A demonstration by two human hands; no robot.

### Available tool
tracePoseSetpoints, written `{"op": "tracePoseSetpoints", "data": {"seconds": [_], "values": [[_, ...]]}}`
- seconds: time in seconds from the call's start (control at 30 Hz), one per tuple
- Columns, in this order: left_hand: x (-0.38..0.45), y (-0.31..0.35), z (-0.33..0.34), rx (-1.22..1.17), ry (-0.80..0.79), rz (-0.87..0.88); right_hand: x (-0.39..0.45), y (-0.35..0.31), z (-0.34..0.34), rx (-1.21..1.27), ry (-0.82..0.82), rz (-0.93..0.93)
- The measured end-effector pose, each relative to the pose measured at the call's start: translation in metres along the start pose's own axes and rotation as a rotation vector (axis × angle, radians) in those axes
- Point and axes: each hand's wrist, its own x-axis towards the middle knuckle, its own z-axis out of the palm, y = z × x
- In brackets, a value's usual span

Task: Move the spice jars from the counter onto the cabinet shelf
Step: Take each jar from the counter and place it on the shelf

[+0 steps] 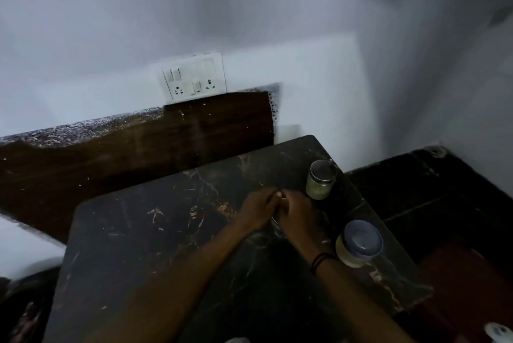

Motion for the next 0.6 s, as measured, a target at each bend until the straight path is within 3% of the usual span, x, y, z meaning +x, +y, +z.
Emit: {"op": "tracePoseSetpoints", "data": {"seconds": [0.1,0.27,0.37,0.5,0.6], "values": [[-0.007,-0.018,0.023,0.03,-0.085,-0.122,-0.022,0.028,0.015,-0.205,-0.021,-0.089],[-0.012,-0.034,0.045,-0.066,-0.099,-0.316,-0.046,0.055,0.033,-0.201,-0.125,-0.043],[-0.01,-0.036,0.048,-0.27,-0.094,-0.352,-0.05,0.055,0.035,-0.107,-0.119,-0.036],[-0.009,-0.028,0.048,-0.329,-0.006,-0.394,-0.043,0.05,0.032,0.037,-0.1,0.083],[-0.011,-0.018,0.04,-0.358,0.129,-0.354,-0.034,0.046,0.027,0.237,0.039,0.113]]}}
